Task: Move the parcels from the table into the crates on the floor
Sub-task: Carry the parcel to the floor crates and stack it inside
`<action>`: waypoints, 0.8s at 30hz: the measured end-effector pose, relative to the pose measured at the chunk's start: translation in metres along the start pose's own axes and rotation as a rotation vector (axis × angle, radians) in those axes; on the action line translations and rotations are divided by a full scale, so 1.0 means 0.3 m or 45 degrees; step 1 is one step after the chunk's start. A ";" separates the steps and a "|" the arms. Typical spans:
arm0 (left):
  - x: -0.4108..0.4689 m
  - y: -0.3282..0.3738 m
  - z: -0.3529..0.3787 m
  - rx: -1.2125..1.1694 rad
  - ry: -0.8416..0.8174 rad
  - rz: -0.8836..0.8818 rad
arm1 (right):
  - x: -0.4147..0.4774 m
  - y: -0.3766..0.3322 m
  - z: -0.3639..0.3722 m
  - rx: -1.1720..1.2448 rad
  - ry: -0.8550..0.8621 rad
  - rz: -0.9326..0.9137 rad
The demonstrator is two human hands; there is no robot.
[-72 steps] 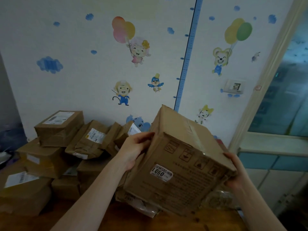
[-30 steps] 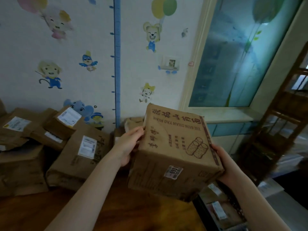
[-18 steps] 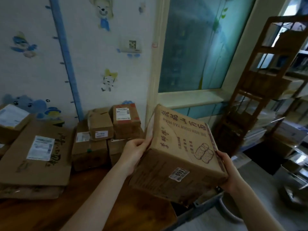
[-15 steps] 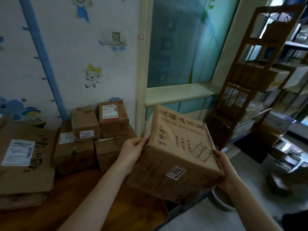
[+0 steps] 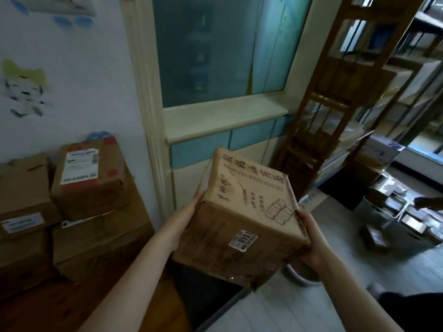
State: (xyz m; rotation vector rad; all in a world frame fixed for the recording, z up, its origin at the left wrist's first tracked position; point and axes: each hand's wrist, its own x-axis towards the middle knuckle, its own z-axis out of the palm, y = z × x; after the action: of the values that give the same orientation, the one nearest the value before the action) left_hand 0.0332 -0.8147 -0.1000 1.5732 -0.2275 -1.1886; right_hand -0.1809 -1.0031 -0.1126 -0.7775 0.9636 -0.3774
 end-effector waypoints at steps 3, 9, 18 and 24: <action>0.096 0.038 0.030 0.049 -0.062 -0.098 | 0.099 -0.045 -0.032 0.003 0.019 0.031; 0.230 0.066 0.076 0.230 0.241 0.085 | 0.256 -0.090 -0.125 0.054 0.131 0.134; 0.417 0.082 0.117 -0.219 0.401 -0.212 | 0.597 -0.158 -0.270 -0.025 0.112 0.333; 0.478 0.066 0.180 -0.755 0.583 -0.325 | 0.789 -0.228 -0.274 -0.517 0.028 0.348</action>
State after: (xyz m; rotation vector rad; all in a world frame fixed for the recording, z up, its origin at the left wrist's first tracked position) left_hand 0.0687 -0.9533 -0.1587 1.3111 0.5909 -0.9305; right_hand -0.1205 -1.2273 -0.2291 -0.9923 1.1681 0.0525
